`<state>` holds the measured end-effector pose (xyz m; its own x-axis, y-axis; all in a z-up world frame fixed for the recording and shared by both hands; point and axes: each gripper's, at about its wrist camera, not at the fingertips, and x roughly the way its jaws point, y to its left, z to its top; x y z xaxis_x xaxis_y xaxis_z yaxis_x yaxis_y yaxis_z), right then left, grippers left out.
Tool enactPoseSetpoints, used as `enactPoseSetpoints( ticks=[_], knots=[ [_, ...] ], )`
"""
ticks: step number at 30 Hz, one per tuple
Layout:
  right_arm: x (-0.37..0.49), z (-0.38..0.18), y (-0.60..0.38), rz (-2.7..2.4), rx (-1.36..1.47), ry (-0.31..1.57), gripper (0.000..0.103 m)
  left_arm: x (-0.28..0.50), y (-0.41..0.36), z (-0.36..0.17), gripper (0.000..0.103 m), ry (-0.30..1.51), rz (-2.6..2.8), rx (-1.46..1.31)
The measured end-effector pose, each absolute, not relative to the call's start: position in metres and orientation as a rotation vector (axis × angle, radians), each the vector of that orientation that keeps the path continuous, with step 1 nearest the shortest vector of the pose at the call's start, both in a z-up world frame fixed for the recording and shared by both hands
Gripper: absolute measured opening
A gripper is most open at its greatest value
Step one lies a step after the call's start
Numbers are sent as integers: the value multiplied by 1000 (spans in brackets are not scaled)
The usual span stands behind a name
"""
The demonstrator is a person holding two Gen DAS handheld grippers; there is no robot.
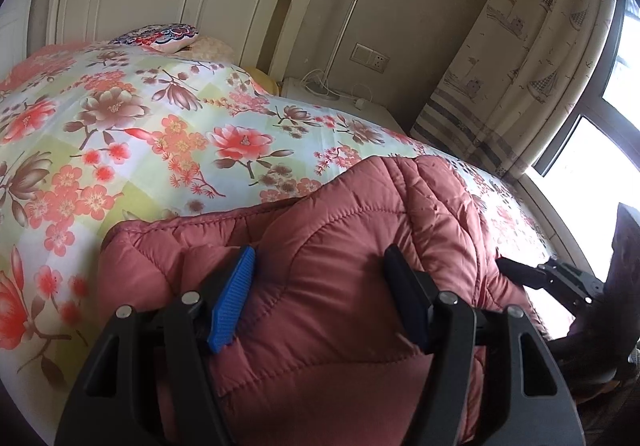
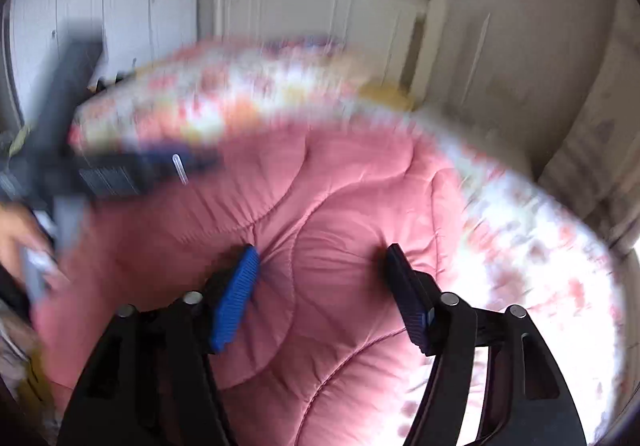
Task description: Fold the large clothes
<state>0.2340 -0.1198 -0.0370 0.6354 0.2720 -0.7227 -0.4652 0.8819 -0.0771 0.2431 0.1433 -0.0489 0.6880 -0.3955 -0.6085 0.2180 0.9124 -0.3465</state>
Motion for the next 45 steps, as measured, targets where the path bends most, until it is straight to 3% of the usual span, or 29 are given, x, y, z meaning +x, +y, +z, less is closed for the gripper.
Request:
enactPoseSetpoints(
  ticks=[9, 14, 22, 25, 27, 28, 31, 38, 42, 45],
  knots=[
    [244, 2, -121, 374, -267, 691, 64, 241, 148, -49, 66, 726, -348, -276],
    [290, -52, -119, 420, -243, 875, 64, 241, 148, -49, 66, 730, -344, -273],
    [318, -6, -128, 387, -204, 803, 64, 239, 146, -48, 66, 728, -332, -259],
    [352, -14, -126, 381, -169, 858, 64, 239, 145, -48, 66, 731, -327, -254],
    [371, -43, -116, 361, -252, 935, 72, 241, 145, -48, 66, 739, -318, -252],
    [380, -63, -114, 363, -273, 993, 82, 242, 145, -49, 66, 743, -314, -248],
    [392, -78, -134, 404, -94, 1061, 83, 243, 142, -49, 66, 744, -313, -238],
    [383, -75, -138, 367, -108, 1019, 84, 244, 140, -49, 67, 749, -305, -216],
    [351, -38, -137, 272, -218, 904, 86, 244, 141, -49, 68, 751, -304, -224],
    [303, -8, -148, 290, -147, 815, 86, 244, 143, -50, 68, 751, -306, -231]
  ],
)
